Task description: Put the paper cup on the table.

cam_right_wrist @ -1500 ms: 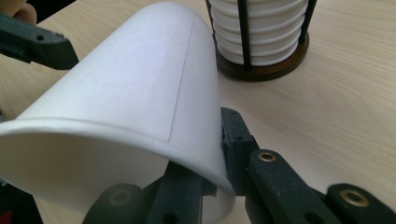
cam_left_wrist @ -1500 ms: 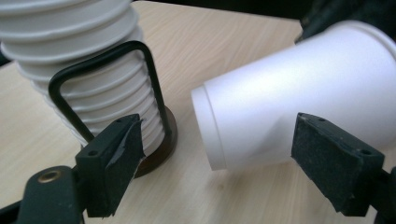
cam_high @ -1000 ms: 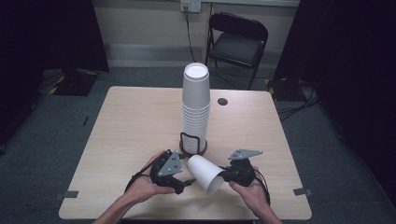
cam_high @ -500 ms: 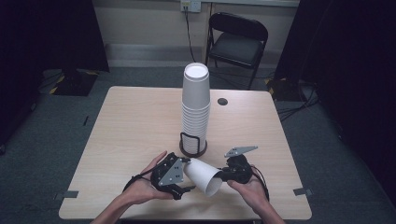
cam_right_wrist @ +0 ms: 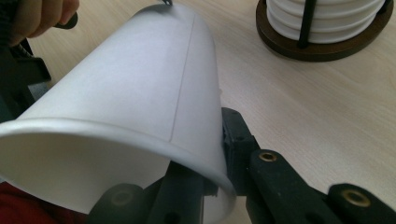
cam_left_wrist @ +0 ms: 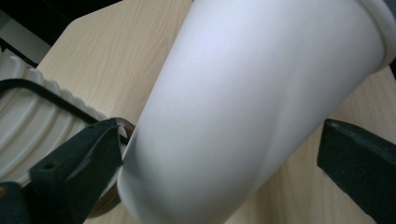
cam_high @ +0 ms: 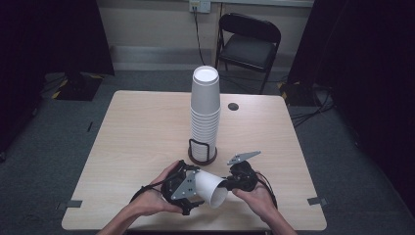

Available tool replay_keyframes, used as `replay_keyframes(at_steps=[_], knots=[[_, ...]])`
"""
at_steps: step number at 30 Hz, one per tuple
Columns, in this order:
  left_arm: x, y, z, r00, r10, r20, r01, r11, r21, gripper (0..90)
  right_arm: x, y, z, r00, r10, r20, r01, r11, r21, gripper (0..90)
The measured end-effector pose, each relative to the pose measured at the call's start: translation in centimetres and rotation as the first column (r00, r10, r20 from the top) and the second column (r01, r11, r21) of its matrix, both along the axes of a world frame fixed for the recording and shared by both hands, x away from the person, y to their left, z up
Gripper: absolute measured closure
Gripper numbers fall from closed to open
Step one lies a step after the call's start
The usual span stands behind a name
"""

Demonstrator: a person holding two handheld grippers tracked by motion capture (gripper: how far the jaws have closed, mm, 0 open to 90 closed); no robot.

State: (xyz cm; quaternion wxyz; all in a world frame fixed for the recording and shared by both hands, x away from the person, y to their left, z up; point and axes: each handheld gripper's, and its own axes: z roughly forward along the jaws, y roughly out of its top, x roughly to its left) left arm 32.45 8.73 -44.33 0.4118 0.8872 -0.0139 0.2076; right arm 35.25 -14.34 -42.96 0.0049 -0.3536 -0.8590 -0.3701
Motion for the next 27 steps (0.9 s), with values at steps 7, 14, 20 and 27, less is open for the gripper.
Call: replay_keyframes(at_steps=[7, 14, 20, 27], knots=[[-0.3, -0.7, 0.1, 0.9991, -0.029, 0.029, 0.028, 0.9994, 0.021, 0.0, 0.1, 0.3, 0.1, 1.0, 0.006, -0.003, -0.006, 1.0, 0.0, 86.9], [-0.7, -1.3, -0.1, 0.997, -0.039, 0.066, 0.038, 0.999, 0.024, 0.0, 0.2, 1.0, 0.4, 0.9998, 0.019, -0.002, -0.019, 0.9994, 0.031, 87.3], [-0.9, -1.5, -0.1, 0.9966, -0.03, 0.077, 0.029, 0.9994, 0.019, 0.0, 0.2, 1.3, 0.3, 0.9998, 0.014, -0.016, -0.013, 0.9986, 0.05, 87.2], [-1.4, -2.3, 0.2, 0.9945, -0.058, 0.087, 0.059, 0.9982, -0.005, 3.5, 0.4, 1.8, 0.0, 0.9996, 0.01, -0.028, -0.008, 0.9981, 0.06, 88.3]])
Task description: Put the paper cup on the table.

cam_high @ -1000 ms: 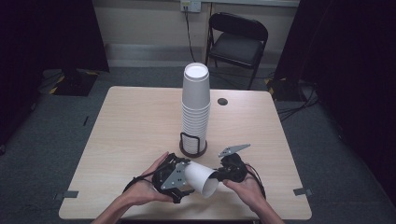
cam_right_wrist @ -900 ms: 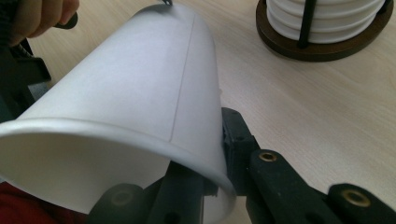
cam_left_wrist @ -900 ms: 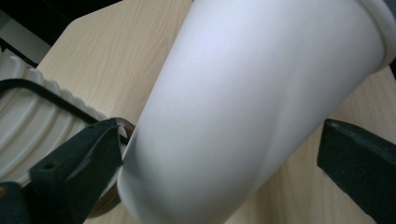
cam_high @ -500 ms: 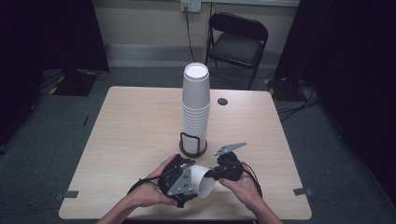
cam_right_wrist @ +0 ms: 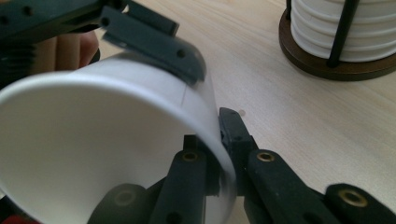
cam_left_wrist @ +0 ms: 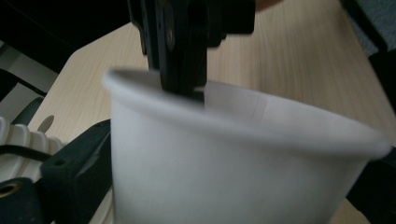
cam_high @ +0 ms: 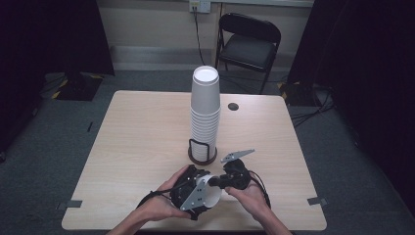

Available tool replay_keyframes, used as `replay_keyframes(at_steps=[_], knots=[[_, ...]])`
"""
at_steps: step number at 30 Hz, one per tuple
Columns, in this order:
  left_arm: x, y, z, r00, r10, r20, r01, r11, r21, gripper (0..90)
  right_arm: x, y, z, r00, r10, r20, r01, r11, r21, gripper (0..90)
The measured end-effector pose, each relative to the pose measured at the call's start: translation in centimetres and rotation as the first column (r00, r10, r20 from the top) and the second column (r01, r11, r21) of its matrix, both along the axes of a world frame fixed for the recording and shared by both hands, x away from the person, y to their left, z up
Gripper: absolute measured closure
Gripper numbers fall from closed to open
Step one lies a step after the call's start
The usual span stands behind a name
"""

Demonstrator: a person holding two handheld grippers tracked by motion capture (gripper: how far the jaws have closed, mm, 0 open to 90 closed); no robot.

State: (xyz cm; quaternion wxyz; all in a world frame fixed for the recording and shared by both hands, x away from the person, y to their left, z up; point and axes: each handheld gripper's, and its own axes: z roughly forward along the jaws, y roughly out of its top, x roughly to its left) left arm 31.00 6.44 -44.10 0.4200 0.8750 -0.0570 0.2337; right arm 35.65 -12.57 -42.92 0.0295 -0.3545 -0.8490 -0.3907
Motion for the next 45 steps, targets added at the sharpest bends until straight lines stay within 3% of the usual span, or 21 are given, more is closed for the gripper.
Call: replay_keyframes(at_steps=[2, 18, 22, 25, 27, 31, 35, 45], knots=[[-0.1, -0.2, 0.2, 0.9999, 0.001, 0.013, -0.001, 1.0, -0.009, 3.6, 0.0, 0.1, 0.0, 1.0, -0.006, -0.004, 0.006, 1.0, 0.002, 88.9], [0.1, -0.6, 0.1, 0.9995, 0.03, 0.004, -0.03, 0.9992, -0.027, 7.5, 0.2, 0.1, -0.2, 0.9996, -0.017, -0.024, 0.018, 0.9992, 0.035, 89.0], [0.2, -0.5, 0.1, 0.998, 0.057, -0.026, -0.058, 0.9972, -0.046, 8.2, 0.2, 0.0, -0.2, 0.999, -0.039, -0.024, 0.04, 0.9979, 0.051, 87.8], [0.3, -0.3, 0.3, 0.995, 0.084, -0.054, -0.089, 0.992, -0.089, 8.5, 0.1, 0.0, -0.2, 0.9983, -0.054, -0.02, 0.055, 0.9969, 0.055, 85.7], [0.5, -0.1, 0.4, 0.9947, 0.092, -0.048, -0.096, 0.9912, -0.091, 8.7, 0.1, 0.0, -0.3, 0.9977, -0.064, -0.02, 0.065, 0.996, 0.061, 81.4], [0.7, 0.4, 0.3, 0.9907, 0.119, -0.066, -0.125, 0.9872, -0.1, 8.8, 0.0, 0.1, -0.1, 0.9977, -0.067, -0.008, 0.067, 0.9949, 0.075, 74.6], [1.1, 0.8, 0.2, 0.9829, 0.163, -0.085, -0.172, 0.9786, -0.113, 8.9, -0.2, 0.1, -0.1, 0.9954, -0.094, 0.023, 0.092, 0.9945, 0.049, 67.2], [2.0, 1.7, 0.1, 0.9627, 0.221, -0.156, -0.242, 0.9616, -0.13, 9.0, -0.4, -1.0, 0.5, 0.9861, -0.149, 0.074, 0.14, 0.9838, 0.112, 54.8]])
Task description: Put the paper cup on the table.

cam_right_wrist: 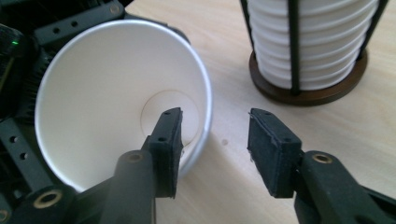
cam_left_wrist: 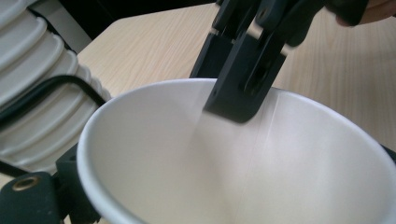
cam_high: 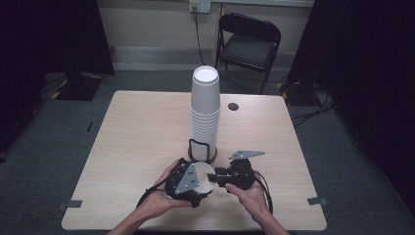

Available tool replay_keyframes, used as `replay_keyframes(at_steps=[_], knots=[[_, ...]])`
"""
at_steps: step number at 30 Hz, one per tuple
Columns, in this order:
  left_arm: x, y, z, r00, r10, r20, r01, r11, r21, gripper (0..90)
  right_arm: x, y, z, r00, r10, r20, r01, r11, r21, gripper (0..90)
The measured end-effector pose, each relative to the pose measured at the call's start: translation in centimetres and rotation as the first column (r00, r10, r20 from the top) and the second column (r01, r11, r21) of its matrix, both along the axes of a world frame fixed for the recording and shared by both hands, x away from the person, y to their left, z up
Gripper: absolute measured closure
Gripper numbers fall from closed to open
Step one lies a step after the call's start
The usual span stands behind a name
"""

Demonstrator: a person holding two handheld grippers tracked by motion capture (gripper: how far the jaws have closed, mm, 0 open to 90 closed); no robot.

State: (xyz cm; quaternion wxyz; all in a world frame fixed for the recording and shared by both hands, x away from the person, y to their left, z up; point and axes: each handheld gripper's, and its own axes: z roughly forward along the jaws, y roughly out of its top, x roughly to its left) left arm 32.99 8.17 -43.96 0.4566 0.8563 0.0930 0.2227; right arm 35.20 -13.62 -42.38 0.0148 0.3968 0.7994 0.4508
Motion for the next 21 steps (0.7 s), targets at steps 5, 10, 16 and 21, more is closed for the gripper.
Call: replay_keyframes(at_steps=[5, 10, 16, 21], knots=[[0.5, 0.6, 0.2, 0.9994, 0.021, -0.026, -0.022, 0.9997, -0.011, 9.0, -0.1, -0.6, 0.3, 0.9992, -0.019, 0.035, 0.017, 0.9993, 0.033, 52.9], [1.1, 1.4, 0.2, 0.9977, 0.051, -0.046, -0.052, 0.9982, -0.029, 9.1, -0.1, -1.3, 0.6, 0.9976, -0.04, 0.056, 0.037, 0.9973, 0.063, 51.0], [1.4, 2.2, 0.6, 0.995, 0.07, -0.071, -0.074, 0.9953, -0.061, 9.0, 0.2, -2.0, 0.5, 0.9963, -0.06, 0.062, 0.055, 0.9961, 0.069, 48.1], [1.5, 3.1, 1.2, 0.9908, 0.088, -0.103, -0.098, 0.9899, -0.102, 9.0, 0.3, -2.2, 0.4, 0.9954, -0.07, 0.065, 0.066, 0.9955, 0.068, 46.1]])
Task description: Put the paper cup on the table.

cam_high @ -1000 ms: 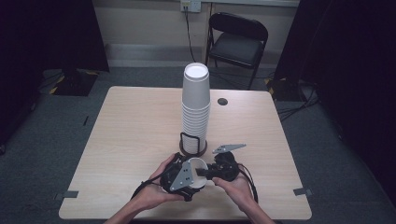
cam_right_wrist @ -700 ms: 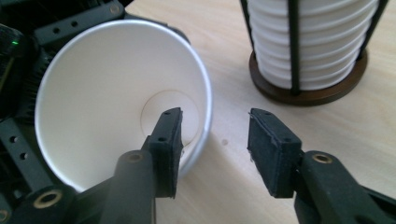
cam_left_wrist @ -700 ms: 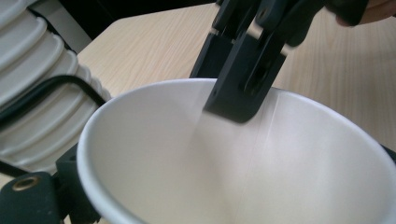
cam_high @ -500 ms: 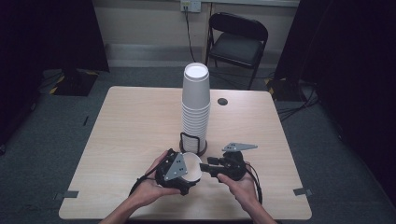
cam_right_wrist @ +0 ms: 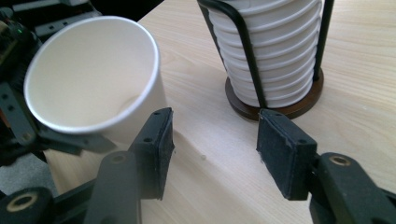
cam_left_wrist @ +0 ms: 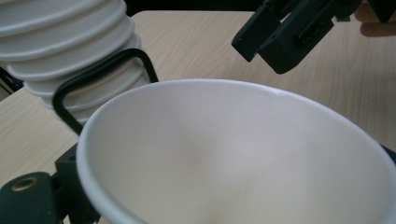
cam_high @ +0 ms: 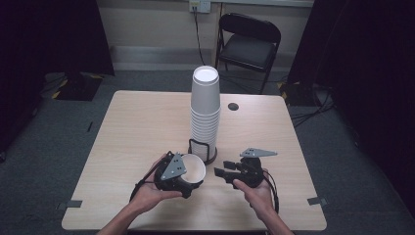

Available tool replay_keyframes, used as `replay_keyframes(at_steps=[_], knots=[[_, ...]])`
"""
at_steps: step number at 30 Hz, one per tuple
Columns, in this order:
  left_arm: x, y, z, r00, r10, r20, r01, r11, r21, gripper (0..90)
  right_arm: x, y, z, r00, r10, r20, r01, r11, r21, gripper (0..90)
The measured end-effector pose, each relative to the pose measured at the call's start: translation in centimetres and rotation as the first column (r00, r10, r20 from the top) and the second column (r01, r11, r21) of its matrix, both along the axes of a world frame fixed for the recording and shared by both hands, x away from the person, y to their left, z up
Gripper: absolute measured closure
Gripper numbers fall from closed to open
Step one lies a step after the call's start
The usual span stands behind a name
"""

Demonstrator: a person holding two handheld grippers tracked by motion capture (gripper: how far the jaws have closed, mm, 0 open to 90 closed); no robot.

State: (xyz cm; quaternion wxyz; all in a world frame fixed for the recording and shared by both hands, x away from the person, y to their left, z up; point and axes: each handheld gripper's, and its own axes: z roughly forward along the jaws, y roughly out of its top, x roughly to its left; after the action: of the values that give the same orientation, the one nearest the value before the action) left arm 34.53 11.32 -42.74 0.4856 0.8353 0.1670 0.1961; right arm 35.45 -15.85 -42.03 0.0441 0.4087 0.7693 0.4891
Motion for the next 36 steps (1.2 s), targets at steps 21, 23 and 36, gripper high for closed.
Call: replay_keyframes(at_steps=[21, 23, 36], knots=[[1.5, 4.0, 1.7, 0.985, 0.144, -0.095, -0.158, 0.975, -0.156, 8.9, 0.3, -1.5, -0.4, 0.9972, -0.075, 0.008, 0.075, 0.9968, -0.027, 32.7], [1.6, 4.5, 1.7, 0.9784, 0.169, -0.12, -0.188, 0.9655, -0.18, 8.8, 0.2, -1.5, -0.4, 0.9963, -0.085, 0.014, 0.086, 0.9955, -0.039, 30.9], [3.2, 6.3, 2.5, 0.9551, 0.271, -0.119, -0.291, 0.9345, -0.205, 8.8, -0.3, -1.8, -0.3, 0.9943, -0.104, 0.024, 0.106, 0.9904, -0.089, 22.5]])
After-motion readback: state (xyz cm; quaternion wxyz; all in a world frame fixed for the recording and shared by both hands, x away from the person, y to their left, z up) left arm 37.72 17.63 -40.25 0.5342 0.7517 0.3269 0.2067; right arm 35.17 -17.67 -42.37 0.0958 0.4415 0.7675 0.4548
